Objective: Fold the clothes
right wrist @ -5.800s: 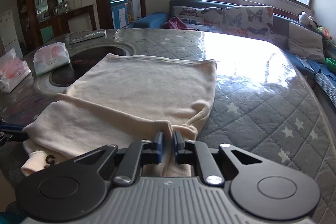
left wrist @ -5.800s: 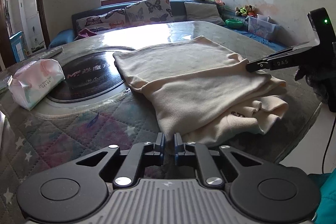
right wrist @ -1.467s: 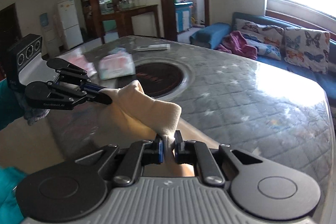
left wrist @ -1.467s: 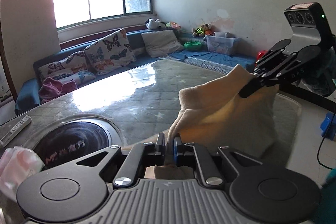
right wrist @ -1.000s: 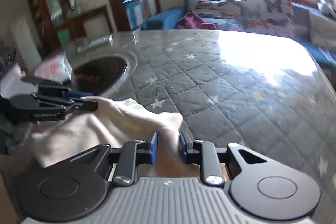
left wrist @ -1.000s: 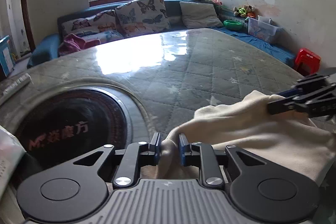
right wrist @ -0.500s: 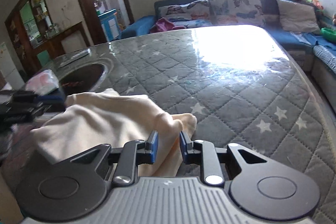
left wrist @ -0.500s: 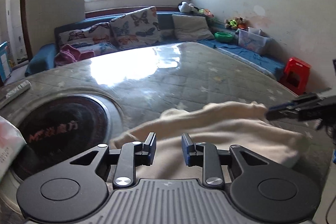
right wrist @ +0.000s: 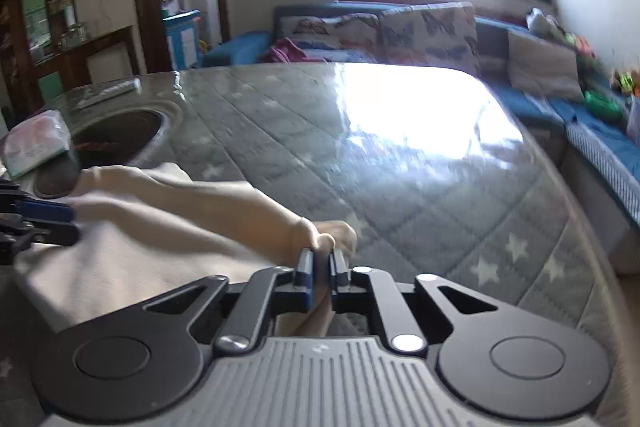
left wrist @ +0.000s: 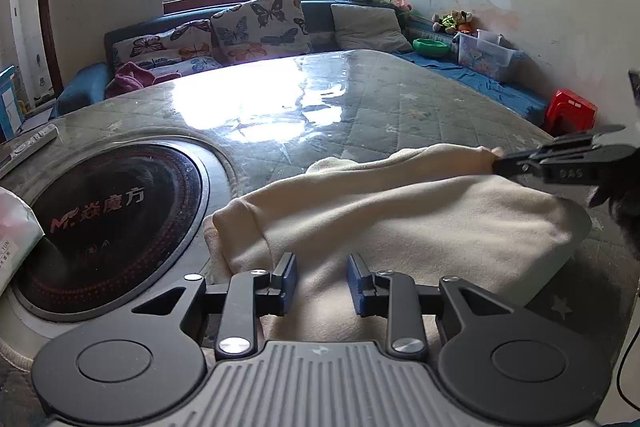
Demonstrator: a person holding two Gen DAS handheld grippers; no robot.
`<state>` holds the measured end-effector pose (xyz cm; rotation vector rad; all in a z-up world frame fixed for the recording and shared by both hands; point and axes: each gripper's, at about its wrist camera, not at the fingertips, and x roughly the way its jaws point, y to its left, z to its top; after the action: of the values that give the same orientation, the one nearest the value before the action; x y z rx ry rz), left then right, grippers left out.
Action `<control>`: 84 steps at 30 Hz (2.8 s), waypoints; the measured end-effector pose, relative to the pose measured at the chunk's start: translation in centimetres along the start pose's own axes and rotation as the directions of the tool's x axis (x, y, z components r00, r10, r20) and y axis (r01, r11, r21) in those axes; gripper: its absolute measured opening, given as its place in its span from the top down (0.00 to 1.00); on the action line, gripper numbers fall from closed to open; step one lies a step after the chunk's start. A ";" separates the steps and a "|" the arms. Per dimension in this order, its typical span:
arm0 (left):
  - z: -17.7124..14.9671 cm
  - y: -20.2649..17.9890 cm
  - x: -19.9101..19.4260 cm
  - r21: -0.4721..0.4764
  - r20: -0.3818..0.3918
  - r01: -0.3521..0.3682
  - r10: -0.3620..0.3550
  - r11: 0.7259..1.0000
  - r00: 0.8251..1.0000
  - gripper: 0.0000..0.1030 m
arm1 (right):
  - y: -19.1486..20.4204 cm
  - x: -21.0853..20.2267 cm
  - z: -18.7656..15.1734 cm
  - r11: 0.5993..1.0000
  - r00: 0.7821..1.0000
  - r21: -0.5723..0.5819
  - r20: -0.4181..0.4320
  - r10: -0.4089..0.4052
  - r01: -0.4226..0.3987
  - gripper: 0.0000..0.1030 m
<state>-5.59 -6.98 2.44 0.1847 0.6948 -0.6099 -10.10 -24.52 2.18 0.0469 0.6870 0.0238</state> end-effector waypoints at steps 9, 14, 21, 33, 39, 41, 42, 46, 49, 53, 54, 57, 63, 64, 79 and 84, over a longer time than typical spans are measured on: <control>2.8 0.4 0.9 -0.044 0.019 0.024 -0.023 0.999 1.000 0.68 | 0.5 -1.4 2.3 0.995 0.995 0.018 0.030 0.095 -0.095 0.85; 2.8 -0.7 1.3 -0.048 0.017 0.047 -0.046 0.998 0.999 0.68 | 2.5 1.3 3.8 0.988 0.988 -0.015 -0.014 0.151 -0.151 0.84; 1.2 -2.7 0.7 0.008 0.020 0.070 -0.070 0.998 0.997 0.66 | 4.9 5.3 4.3 0.987 0.986 -0.065 -0.090 0.139 -0.146 0.84; -1.1 -3.7 0.2 -0.025 0.054 0.061 -0.059 0.998 0.997 0.29 | 7.9 4.9 5.4 0.972 0.976 -0.116 -0.094 0.194 -0.205 0.68; -1.9 -4.8 0.3 -0.009 0.085 0.068 -0.067 0.998 0.994 0.06 | 9.8 7.2 5.3 0.970 0.980 -0.158 -0.109 0.167 -0.183 0.62; -2.0 -5.1 0.3 -0.001 0.092 0.070 -0.069 0.998 0.993 0.02 | 9.7 7.5 5.7 0.972 0.978 -0.138 -0.111 0.176 -0.190 0.61; -2.0 -5.1 0.3 0.001 0.092 0.074 -0.074 0.997 0.993 0.01 | 9.7 7.5 5.9 0.972 0.978 -0.134 -0.111 0.178 -0.193 0.61; -2.1 -5.1 0.4 0.001 0.097 0.082 -0.081 0.997 0.992 0.00 | 9.9 7.1 6.7 0.966 0.973 -0.143 -0.112 0.203 -0.218 0.61; -2.2 -5.2 0.5 0.002 0.102 0.077 -0.077 0.997 0.992 0.00 | 10.8 7.0 7.0 0.953 0.965 -0.171 -0.132 0.227 -0.248 0.56; -2.2 -5.4 0.5 0.003 0.104 0.073 -0.073 0.997 0.992 0.00 | 12.0 8.5 6.9 0.949 0.963 -0.196 -0.159 0.217 -0.246 0.51; -2.3 -5.4 0.5 0.003 0.105 0.073 -0.073 0.997 0.992 0.00 | 12.1 9.0 6.9 0.950 0.962 -0.190 -0.165 0.219 -0.249 0.48; -2.5 -5.4 0.4 0.006 0.107 0.071 -0.071 0.997 0.992 0.00 | 12.4 10.0 7.3 0.950 0.958 -0.175 -0.172 0.228 -0.258 0.45; -2.6 -5.5 0.4 0.006 0.108 0.071 -0.071 0.997 0.992 0.00 | 12.4 8.7 8.5 0.931 0.947 -0.202 -0.168 0.273 -0.304 0.45; -2.6 -5.5 0.4 0.006 0.109 0.071 -0.071 0.997 0.992 0.00 | 12.7 8.5 8.5 0.922 0.942 -0.217 -0.177 0.287 -0.321 0.45; -2.9 -5.2 -0.2 -0.003 0.116 0.080 -0.080 0.997 0.990 0.00 | 14.6 9.6 9.4 0.893 0.942 -0.310 -0.183 0.281 -0.326 0.39; -3.0 -5.2 -0.4 -0.006 0.117 0.083 -0.082 0.997 0.990 0.00 | 12.5 6.6 8.7 0.877 0.942 -0.354 -0.197 0.270 -0.326 0.39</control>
<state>-10.48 -9.93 0.63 0.1097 0.5941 -0.6908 0.44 -12.10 5.39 -0.2279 0.8032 0.4644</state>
